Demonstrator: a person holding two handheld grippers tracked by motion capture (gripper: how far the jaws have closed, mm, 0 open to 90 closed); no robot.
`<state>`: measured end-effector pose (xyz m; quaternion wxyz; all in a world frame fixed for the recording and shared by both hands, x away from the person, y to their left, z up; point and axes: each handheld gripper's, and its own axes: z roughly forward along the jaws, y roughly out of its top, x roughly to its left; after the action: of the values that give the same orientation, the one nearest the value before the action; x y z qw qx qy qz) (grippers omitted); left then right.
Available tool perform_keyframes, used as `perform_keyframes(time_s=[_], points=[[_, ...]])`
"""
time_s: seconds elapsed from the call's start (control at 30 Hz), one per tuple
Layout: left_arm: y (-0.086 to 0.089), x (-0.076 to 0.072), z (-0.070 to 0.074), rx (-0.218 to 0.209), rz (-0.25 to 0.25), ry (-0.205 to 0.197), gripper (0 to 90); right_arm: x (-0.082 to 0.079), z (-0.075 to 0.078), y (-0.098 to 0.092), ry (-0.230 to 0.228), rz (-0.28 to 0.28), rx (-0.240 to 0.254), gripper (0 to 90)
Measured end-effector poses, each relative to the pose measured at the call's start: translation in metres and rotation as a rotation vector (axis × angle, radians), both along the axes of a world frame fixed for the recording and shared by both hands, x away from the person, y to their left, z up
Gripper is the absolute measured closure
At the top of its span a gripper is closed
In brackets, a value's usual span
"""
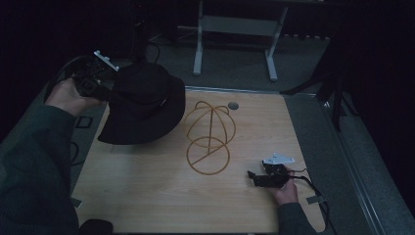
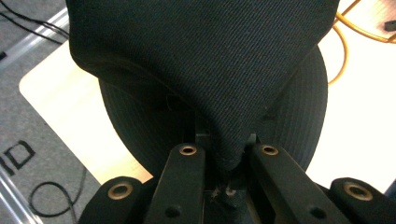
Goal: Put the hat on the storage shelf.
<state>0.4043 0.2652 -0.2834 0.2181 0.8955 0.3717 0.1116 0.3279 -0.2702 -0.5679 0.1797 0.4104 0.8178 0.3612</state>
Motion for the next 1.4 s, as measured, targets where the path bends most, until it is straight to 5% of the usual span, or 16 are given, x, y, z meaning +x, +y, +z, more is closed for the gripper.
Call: perform_keyframes(time_s=[0.3,1.4], points=[[-0.007,-0.002,0.008,-0.001,-0.029,-0.025,87.1,0.0,0.0,0.0,0.0,0.0,0.001,20.8],[-0.011,-0.01,0.037,-0.14,-0.11,-0.05,87.1,0.0,0.0,0.0,-0.001,0.0,0.0,20.9]])
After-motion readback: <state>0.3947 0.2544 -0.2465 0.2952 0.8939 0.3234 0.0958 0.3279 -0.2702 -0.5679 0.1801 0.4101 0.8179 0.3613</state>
